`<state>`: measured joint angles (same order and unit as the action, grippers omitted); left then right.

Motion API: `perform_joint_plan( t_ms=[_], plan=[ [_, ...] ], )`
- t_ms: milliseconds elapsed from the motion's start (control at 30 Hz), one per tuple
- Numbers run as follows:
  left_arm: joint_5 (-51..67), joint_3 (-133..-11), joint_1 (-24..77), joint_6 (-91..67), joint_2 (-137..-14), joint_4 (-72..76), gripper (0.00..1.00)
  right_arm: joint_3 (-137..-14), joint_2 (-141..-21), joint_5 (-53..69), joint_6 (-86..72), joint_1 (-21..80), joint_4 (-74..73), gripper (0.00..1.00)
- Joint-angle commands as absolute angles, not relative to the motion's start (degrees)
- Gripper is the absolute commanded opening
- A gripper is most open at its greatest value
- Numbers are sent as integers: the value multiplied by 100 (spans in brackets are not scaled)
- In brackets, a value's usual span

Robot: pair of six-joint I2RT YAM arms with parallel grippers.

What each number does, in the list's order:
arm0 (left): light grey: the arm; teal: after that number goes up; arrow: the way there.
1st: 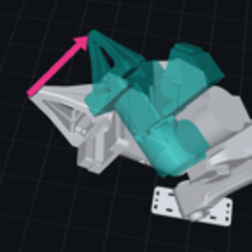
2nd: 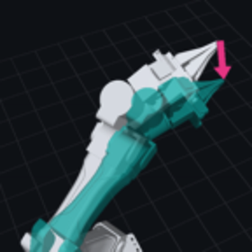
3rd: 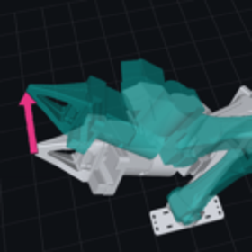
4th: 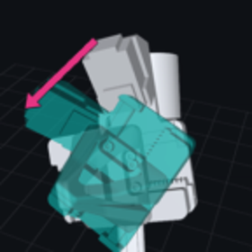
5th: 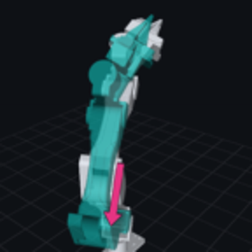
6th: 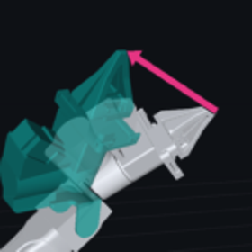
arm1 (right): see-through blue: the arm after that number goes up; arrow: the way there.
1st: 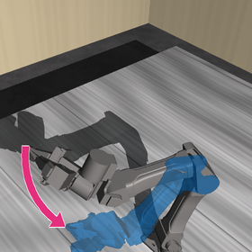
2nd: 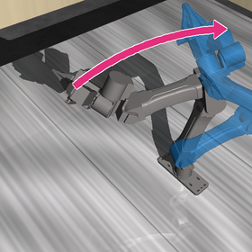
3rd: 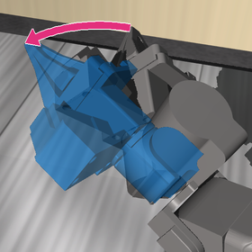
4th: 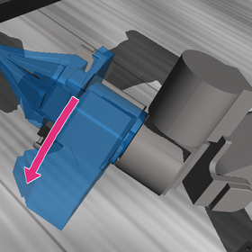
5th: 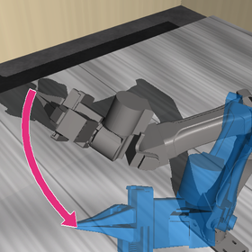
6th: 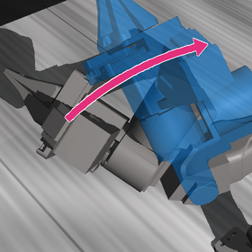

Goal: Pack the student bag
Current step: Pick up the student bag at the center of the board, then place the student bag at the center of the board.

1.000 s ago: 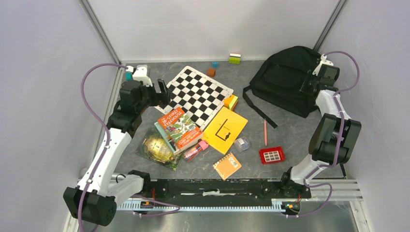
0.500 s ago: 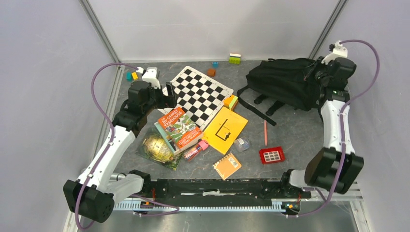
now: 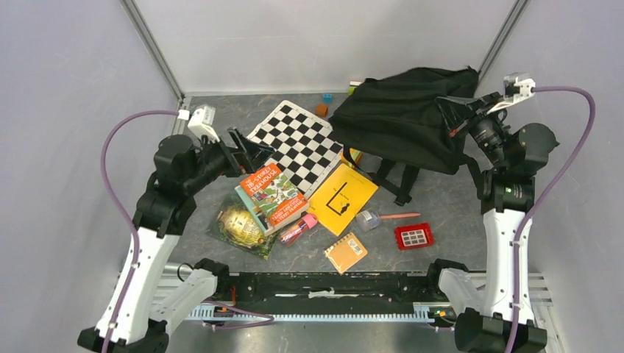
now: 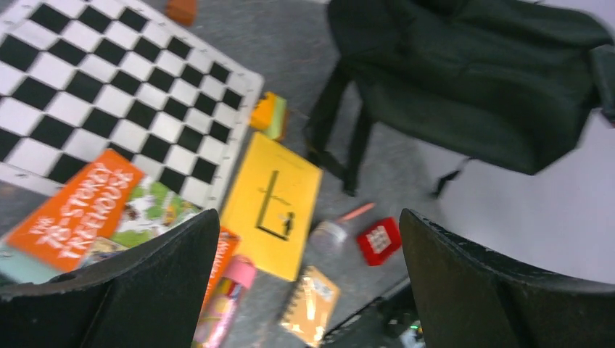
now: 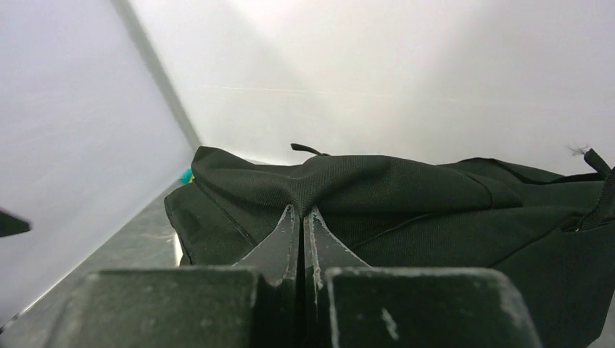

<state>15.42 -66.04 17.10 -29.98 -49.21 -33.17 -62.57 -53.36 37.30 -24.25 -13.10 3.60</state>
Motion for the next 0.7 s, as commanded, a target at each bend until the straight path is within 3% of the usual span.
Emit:
perform_joint_plan(
  t_ms=[0,133,500,667],
  plan=[
    [2491,-6479,1714,-4444,-4566,-3077,100,-6150,-4987,4716,-2926,-1034,1874,0],
    [2759,-6333,1714,-4892,-4433,-2735,100,-5883,-4964,4878,-3086,-564,2262,0],
    [1933,-6129,1709,-4607,-4175,-3265,100,-4593,-5278,4451,-2546,1739,2777,0],
    [1431,-5471,1714,-4601,-3857,-3410,100,-3872,-5265,3702,-1943,2386,1848,0]
  ],
)
